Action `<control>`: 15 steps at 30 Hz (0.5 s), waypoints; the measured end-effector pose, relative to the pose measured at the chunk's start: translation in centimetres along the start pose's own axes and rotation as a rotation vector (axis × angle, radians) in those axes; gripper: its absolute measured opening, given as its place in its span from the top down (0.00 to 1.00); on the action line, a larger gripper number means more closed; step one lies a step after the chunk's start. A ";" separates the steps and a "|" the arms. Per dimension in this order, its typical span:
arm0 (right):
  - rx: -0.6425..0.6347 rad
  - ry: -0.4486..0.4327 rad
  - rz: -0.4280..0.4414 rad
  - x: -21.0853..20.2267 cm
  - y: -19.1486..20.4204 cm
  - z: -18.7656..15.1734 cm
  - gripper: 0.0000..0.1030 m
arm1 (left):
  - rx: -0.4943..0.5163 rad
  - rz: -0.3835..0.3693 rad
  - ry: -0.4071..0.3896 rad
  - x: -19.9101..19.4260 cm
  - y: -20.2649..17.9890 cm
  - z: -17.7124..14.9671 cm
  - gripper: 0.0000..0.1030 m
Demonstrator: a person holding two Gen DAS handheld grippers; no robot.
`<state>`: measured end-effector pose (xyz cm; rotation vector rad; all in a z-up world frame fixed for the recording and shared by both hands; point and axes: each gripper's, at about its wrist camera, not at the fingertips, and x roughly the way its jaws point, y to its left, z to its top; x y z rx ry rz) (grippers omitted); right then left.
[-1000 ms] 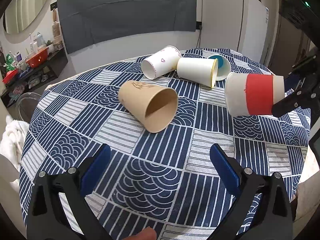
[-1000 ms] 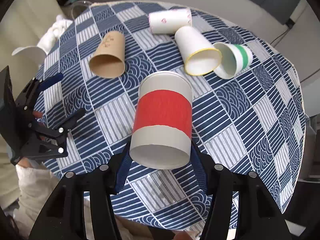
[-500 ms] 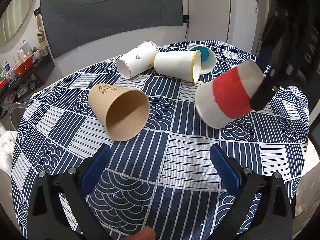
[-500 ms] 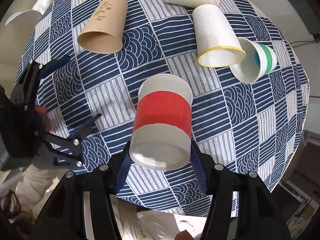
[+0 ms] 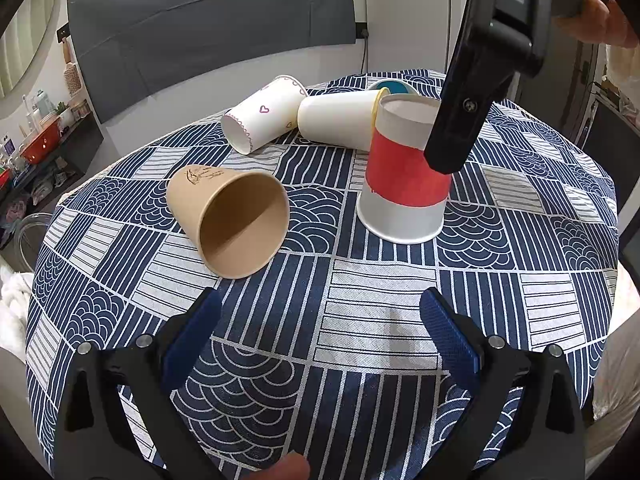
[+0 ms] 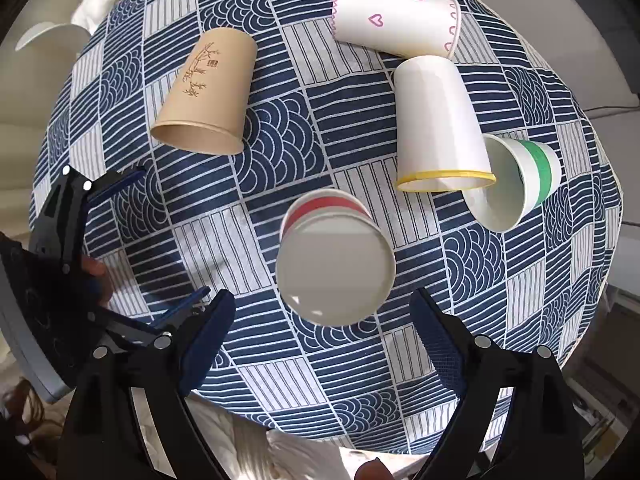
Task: Flip cup upside down
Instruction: 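Rotate the right tool to turn the cup rim-down and set it on the table, then open the right gripper and withdraw it from the upside-down cup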
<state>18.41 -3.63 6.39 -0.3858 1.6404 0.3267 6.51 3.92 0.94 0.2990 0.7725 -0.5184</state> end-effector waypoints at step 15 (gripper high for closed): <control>-0.031 -0.361 -0.103 -1.9 0.4 -6.3 0.10 | -0.130 0.073 0.027 -0.8 -0.2 -0.4 0.06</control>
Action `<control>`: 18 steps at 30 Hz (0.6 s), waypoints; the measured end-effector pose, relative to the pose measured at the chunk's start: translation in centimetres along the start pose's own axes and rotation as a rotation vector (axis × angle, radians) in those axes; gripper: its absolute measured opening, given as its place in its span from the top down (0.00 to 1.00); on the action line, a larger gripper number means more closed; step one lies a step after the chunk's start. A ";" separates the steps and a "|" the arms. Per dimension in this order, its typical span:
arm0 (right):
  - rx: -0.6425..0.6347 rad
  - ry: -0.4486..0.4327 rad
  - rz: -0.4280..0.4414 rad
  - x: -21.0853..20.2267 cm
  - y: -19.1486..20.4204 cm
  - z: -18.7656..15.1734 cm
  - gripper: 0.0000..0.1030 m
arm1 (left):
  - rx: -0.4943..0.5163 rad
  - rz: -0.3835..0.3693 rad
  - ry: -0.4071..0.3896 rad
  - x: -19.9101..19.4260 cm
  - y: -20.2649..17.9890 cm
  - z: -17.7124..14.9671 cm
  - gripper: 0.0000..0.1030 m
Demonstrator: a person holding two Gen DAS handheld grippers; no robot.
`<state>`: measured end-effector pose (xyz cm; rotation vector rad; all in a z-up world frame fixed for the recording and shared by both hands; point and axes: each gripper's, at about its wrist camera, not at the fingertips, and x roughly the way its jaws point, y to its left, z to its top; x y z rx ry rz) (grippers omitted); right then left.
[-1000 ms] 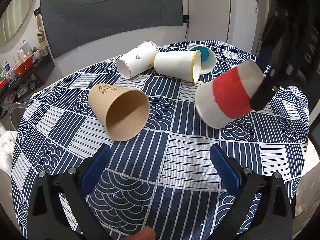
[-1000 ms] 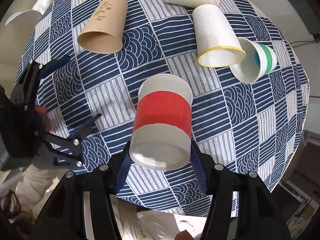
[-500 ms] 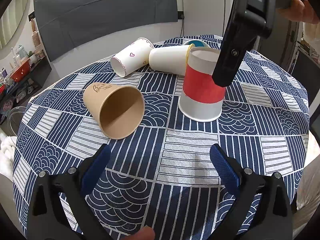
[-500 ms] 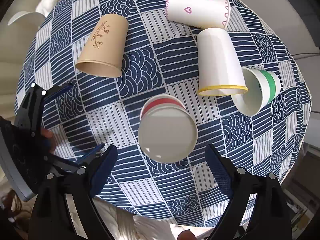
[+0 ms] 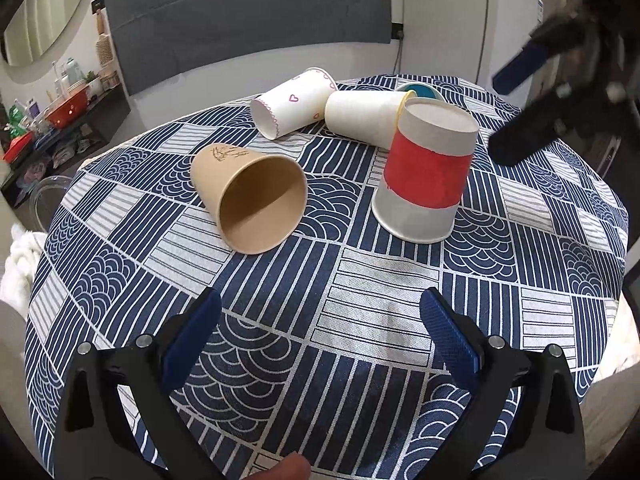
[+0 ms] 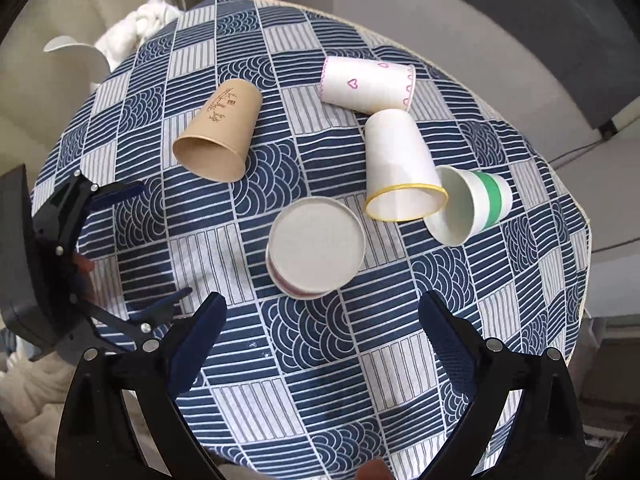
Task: Flip cup upside down
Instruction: 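Open the right gripper and withdraw it from the upside-down cup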
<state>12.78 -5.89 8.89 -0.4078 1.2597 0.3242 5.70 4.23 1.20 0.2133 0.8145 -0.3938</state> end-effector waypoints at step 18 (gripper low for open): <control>0.182 -0.387 -0.036 1.5 -0.4 -10.8 0.09 | -0.046 0.078 -0.139 -2.4 -2.5 -0.8 0.06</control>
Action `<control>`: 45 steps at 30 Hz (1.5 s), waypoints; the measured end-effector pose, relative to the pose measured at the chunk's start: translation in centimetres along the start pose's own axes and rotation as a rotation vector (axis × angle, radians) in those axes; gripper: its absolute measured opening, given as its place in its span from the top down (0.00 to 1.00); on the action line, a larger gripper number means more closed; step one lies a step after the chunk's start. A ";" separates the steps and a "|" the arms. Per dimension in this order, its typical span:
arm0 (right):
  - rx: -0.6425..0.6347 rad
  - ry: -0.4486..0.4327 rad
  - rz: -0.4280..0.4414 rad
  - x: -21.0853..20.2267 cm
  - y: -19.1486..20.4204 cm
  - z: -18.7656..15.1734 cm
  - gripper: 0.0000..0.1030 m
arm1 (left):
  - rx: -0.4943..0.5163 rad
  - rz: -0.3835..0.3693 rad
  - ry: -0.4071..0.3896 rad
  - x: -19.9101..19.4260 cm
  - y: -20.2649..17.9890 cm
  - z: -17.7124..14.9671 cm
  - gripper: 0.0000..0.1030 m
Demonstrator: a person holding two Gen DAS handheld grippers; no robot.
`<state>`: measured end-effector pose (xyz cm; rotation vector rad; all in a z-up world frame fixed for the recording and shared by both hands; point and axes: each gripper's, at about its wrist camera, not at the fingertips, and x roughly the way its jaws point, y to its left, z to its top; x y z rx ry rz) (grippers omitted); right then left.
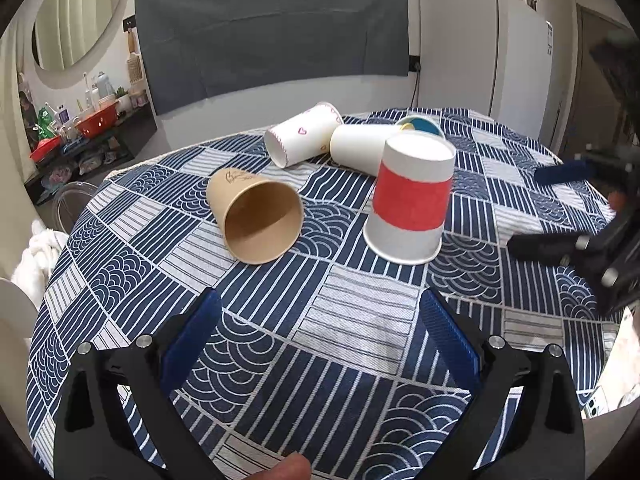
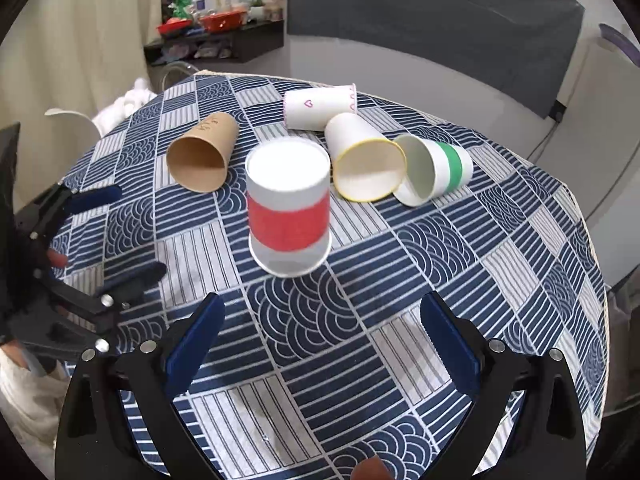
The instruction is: Flip cup upside down
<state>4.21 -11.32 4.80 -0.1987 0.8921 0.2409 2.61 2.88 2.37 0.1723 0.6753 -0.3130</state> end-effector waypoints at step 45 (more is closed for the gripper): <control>0.116 -0.249 -0.126 0.9 0.0 -7.3 0.08 | -0.059 0.025 -0.075 -0.8 -2.7 -2.7 0.06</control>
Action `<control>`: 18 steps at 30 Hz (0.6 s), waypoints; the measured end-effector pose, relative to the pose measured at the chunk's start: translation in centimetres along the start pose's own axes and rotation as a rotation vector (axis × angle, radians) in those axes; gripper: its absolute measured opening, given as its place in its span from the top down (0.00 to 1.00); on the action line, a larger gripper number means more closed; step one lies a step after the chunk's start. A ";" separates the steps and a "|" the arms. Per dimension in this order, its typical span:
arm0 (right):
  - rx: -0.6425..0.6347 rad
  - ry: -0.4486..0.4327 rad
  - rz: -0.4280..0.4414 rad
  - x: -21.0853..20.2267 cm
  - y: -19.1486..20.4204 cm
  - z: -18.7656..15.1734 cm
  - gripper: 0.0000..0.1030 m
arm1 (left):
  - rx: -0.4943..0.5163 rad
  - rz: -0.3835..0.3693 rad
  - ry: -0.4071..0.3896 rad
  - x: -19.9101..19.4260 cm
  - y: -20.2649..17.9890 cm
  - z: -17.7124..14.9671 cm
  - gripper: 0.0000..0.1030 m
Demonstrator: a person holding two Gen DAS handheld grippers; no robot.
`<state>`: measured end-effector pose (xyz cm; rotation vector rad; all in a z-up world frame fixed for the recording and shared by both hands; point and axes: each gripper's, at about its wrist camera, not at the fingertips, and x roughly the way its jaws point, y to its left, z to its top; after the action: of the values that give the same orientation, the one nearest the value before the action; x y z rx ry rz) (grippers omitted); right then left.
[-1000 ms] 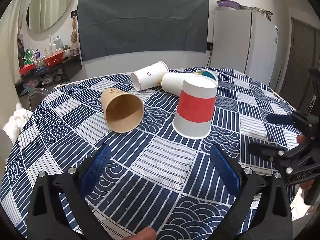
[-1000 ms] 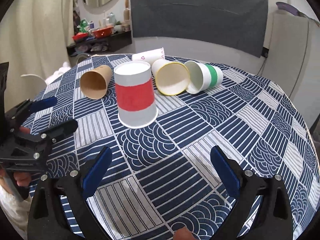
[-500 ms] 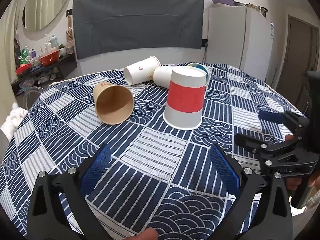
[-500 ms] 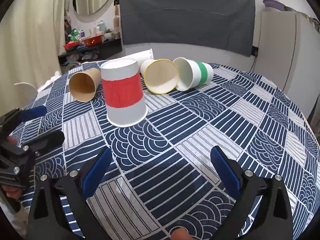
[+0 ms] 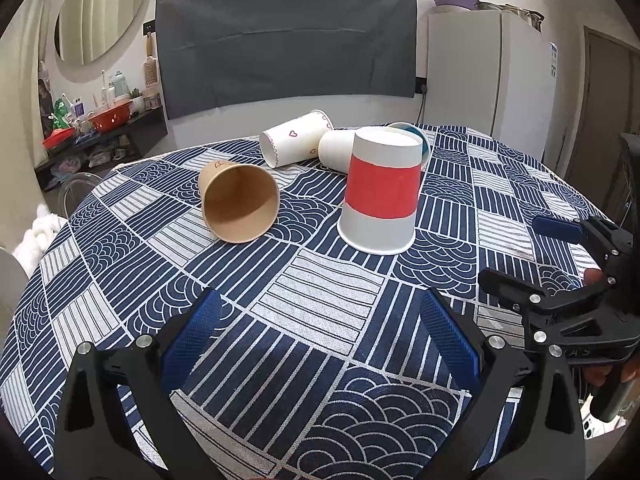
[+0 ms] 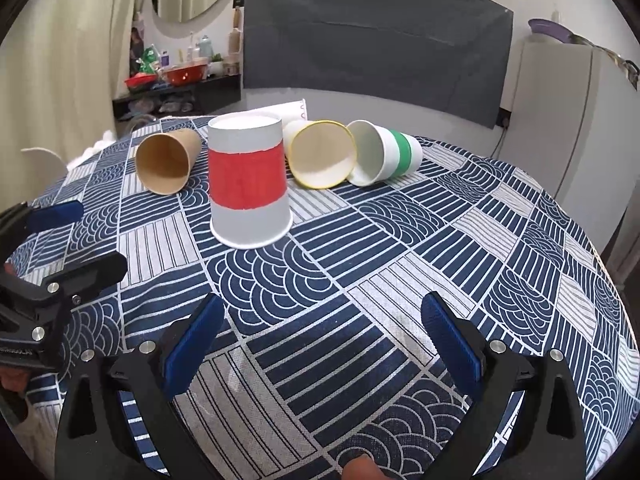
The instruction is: Flip cup upside down
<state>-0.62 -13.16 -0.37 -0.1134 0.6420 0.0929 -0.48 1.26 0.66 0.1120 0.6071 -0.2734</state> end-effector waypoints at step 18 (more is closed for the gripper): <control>0.040 0.003 0.019 0.0 -0.8 0.0 0.08 | 0.017 0.011 0.006 0.1 -0.3 -0.1 0.06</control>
<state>-0.49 -13.92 -0.34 -0.0690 0.6481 0.0986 -0.58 0.94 0.54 0.1325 0.6105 -0.2679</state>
